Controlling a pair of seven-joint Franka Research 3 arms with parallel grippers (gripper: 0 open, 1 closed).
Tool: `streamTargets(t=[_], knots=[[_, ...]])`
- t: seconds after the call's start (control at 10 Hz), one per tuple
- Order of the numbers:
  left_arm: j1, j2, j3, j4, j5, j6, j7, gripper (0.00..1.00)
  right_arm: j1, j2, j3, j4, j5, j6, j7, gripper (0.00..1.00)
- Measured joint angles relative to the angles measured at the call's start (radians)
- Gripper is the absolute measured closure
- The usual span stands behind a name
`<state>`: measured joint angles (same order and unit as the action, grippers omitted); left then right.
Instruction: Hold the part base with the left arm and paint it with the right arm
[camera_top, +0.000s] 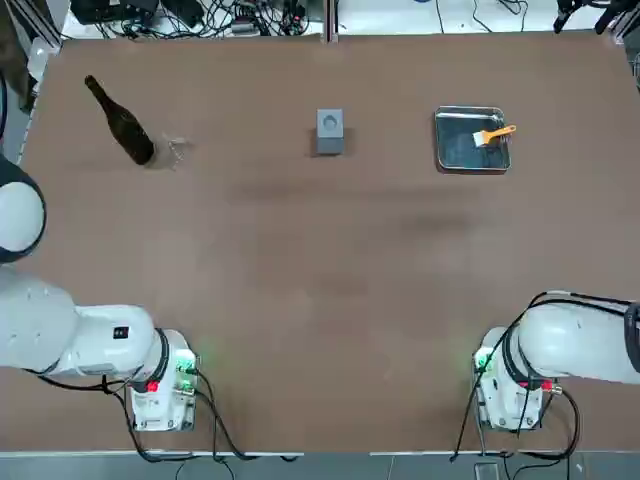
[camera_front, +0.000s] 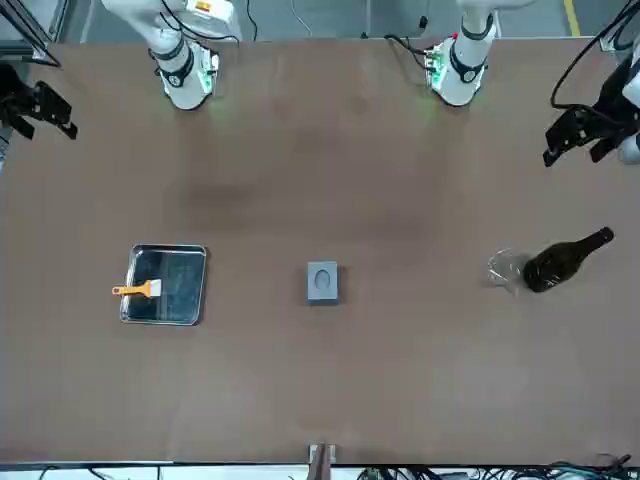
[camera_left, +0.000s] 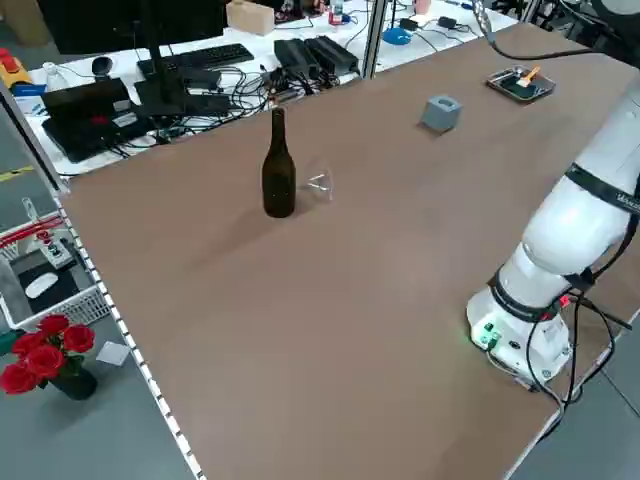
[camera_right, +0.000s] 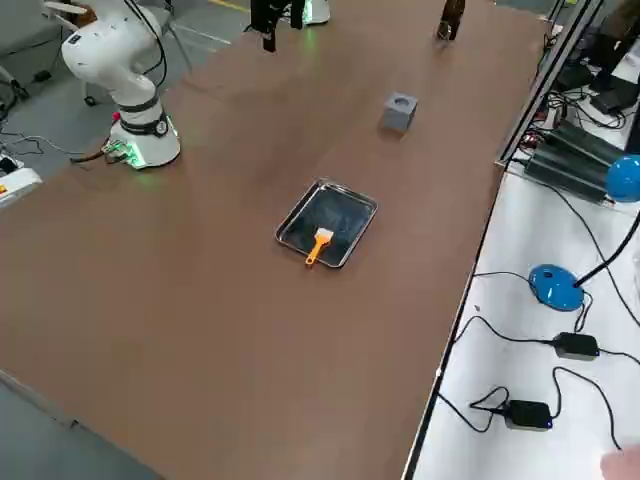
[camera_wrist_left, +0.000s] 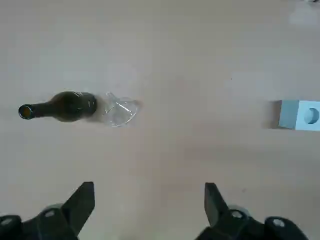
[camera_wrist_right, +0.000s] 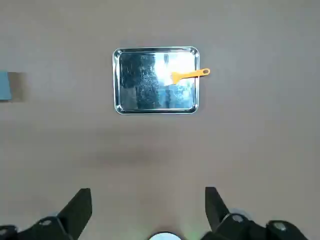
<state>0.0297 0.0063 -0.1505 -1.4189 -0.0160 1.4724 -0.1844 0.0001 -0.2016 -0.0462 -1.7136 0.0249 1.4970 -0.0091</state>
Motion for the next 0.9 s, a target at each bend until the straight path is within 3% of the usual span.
streamTargets(t=[0.6,0.9], knots=[[-0.003,0.003,-0.01,0.001,0.0,0.0,-0.009,0.01,0.0,0.0,-0.001,0.0,0.0,0.0,0.0,0.0],[-0.011,0.03,-0.09,0.001,0.0,0.012,0.004,0.02,-0.003,0.003,-0.012,-0.003,0.016,0.02,0.0,0.0]])
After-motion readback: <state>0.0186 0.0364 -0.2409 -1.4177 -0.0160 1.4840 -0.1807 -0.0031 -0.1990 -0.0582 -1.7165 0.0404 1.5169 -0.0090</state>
